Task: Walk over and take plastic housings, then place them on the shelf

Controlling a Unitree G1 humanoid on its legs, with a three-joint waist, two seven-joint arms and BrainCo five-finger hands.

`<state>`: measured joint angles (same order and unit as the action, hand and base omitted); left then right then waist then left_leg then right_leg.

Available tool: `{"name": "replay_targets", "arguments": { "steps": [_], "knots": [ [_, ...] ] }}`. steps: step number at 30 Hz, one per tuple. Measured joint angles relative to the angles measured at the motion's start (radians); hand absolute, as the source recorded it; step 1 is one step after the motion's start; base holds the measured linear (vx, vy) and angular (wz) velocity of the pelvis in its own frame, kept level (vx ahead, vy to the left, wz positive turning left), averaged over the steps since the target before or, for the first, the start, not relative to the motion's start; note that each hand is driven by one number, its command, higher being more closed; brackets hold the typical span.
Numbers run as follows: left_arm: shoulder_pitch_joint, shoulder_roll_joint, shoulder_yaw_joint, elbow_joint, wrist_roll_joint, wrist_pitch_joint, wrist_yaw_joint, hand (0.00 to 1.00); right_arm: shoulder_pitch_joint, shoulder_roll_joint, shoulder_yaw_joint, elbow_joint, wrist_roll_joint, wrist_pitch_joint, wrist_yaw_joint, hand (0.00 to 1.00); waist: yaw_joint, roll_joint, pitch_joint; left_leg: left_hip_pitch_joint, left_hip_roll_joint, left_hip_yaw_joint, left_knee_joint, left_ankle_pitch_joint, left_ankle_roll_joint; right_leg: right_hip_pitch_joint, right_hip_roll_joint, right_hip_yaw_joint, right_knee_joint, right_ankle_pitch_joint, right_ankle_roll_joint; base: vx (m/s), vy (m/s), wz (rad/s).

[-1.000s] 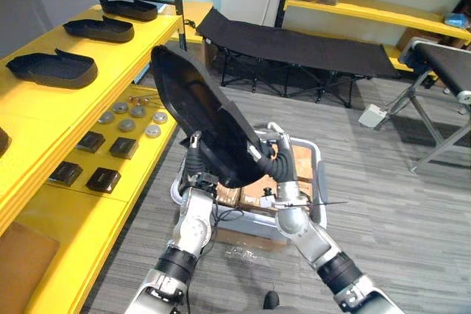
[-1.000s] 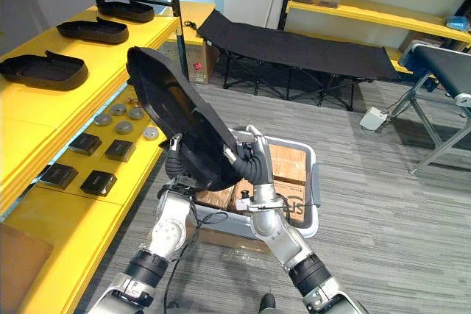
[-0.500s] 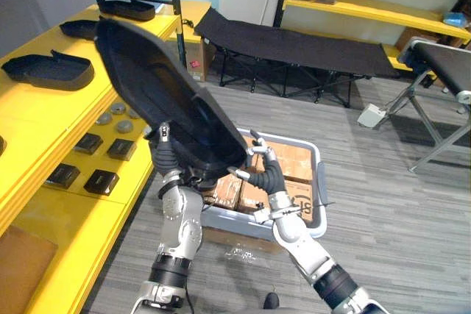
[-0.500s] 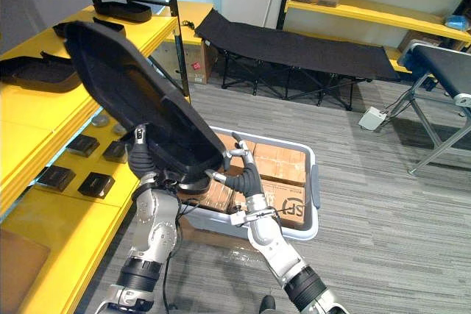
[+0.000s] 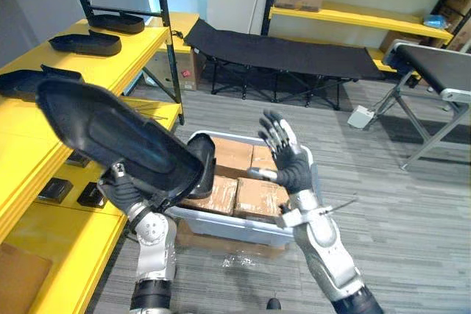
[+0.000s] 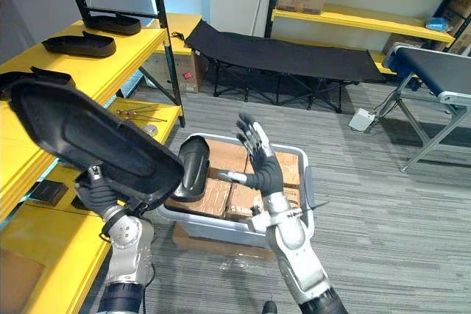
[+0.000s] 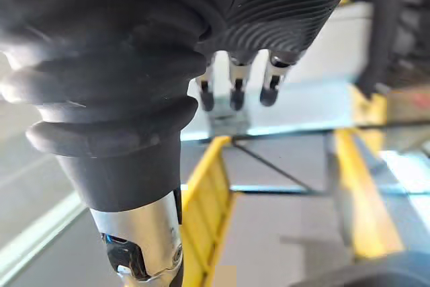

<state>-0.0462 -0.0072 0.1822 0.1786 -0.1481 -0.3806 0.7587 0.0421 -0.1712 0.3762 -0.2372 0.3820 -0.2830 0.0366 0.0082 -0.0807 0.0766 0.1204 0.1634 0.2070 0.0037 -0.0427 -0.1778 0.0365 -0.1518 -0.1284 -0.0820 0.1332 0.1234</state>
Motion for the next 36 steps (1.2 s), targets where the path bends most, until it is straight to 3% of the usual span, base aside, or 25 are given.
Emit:
{"name": "replay_targets", "arguments": {
  "steps": [2,7,9,11,14,20,23,24,29,33,36],
  "knots": [
    [0.022,0.0,0.019,0.0,-0.003,-0.024,0.003,1.0,0.045,0.001,-0.033,-0.008,0.05,0.003,0.036,0.0,-0.016,0.012,-0.005,0.001,-0.002,0.004,0.001,-0.003,0.002,0.0,-0.001,0.003,0.001,0.001,0.001,0.01,0.02,-0.14],
    [0.078,-0.006,0.041,-0.035,-0.002,-0.102,-0.014,1.0,0.176,0.03,-0.163,0.021,0.033,0.027,-0.01,0.0,-0.026,0.037,-0.018,0.004,0.0,0.026,0.004,-0.016,0.003,-0.01,0.001,0.025,0.001,0.002,0.002,0.0,0.018,-0.12],
    [0.153,-0.034,0.032,-0.175,-0.044,-0.145,-0.108,1.0,0.217,0.061,-0.247,0.089,0.033,0.049,-0.093,0.0,-0.028,0.037,-0.018,0.005,-0.001,0.037,0.004,-0.018,0.002,-0.016,0.001,0.034,0.001,0.002,0.002,-0.01,0.015,-0.1],
    [0.22,-0.058,0.01,-0.311,-0.052,-0.159,-0.154,1.0,0.239,0.075,-0.283,0.111,0.036,0.05,-0.101,0.0,-0.026,0.042,-0.015,0.009,-0.001,0.051,0.006,-0.024,0.002,-0.019,0.002,0.049,0.001,0.002,0.004,0.0,0.021,-0.18],
    [0.246,-0.056,-0.011,-0.413,-0.049,-0.162,-0.231,1.0,0.237,0.078,-0.28,0.11,0.031,0.044,-0.082,0.0,-0.024,0.06,-0.009,0.02,-0.002,0.05,0.006,-0.028,0.005,-0.007,0.001,0.048,0.001,0.002,0.004,0.0,0.007,-0.04],
    [0.25,-0.039,-0.006,-0.445,0.033,-0.122,-0.23,1.0,0.127,0.086,-0.224,0.157,0.01,0.043,-0.073,0.0,-0.011,0.072,-0.007,-0.006,-0.005,-0.014,0.011,-0.03,0.014,0.013,-0.008,-0.021,-0.008,-0.02,-0.001,-0.02,-0.001,0.3],
    [0.309,-0.04,0.023,-0.539,0.092,-0.092,-0.237,1.0,0.084,0.092,-0.194,0.224,0.139,0.043,-0.051,0.0,0.024,0.073,-0.008,-0.051,-0.011,-0.116,0.028,-0.025,0.009,0.046,-0.018,-0.122,-0.006,-0.033,0.009,0.03,-0.009,0.95],
    [0.336,-0.041,0.051,-0.58,0.108,-0.087,-0.245,1.0,0.059,0.093,-0.192,0.26,0.16,0.043,-0.048,0.0,0.05,0.078,-0.005,-0.058,-0.015,-0.147,0.031,-0.024,0.009,0.061,-0.022,-0.154,0.001,-0.036,0.012,0.07,-0.007,0.82],
    [0.433,-0.046,0.183,-0.656,0.129,-0.065,-0.259,1.0,-0.027,0.095,-0.176,0.341,0.194,0.043,-0.016,0.0,0.136,0.101,0.006,-0.102,-0.057,-0.27,0.042,-0.015,0.02,0.121,-0.05,-0.306,0.001,-0.048,0.028,0.07,0.016,0.8],
    [0.498,-0.071,0.279,-0.678,0.123,-0.066,-0.305,1.0,-0.086,0.118,-0.171,0.37,0.213,0.019,-0.013,0.0,0.205,0.086,0.01,-0.125,-0.092,-0.362,0.042,-0.007,0.03,0.16,-0.069,-0.407,0.002,-0.052,0.032,0.03,0.027,0.65],
    [0.543,-0.095,0.305,-0.678,0.069,-0.067,-0.355,1.0,-0.115,0.138,-0.146,0.383,0.25,0.017,-0.008,0.0,0.23,0.07,0.01,-0.134,-0.113,-0.396,0.046,-0.006,0.032,0.176,-0.086,-0.448,0.02,-0.076,0.039,0.03,0.021,0.44]
  ]
}}
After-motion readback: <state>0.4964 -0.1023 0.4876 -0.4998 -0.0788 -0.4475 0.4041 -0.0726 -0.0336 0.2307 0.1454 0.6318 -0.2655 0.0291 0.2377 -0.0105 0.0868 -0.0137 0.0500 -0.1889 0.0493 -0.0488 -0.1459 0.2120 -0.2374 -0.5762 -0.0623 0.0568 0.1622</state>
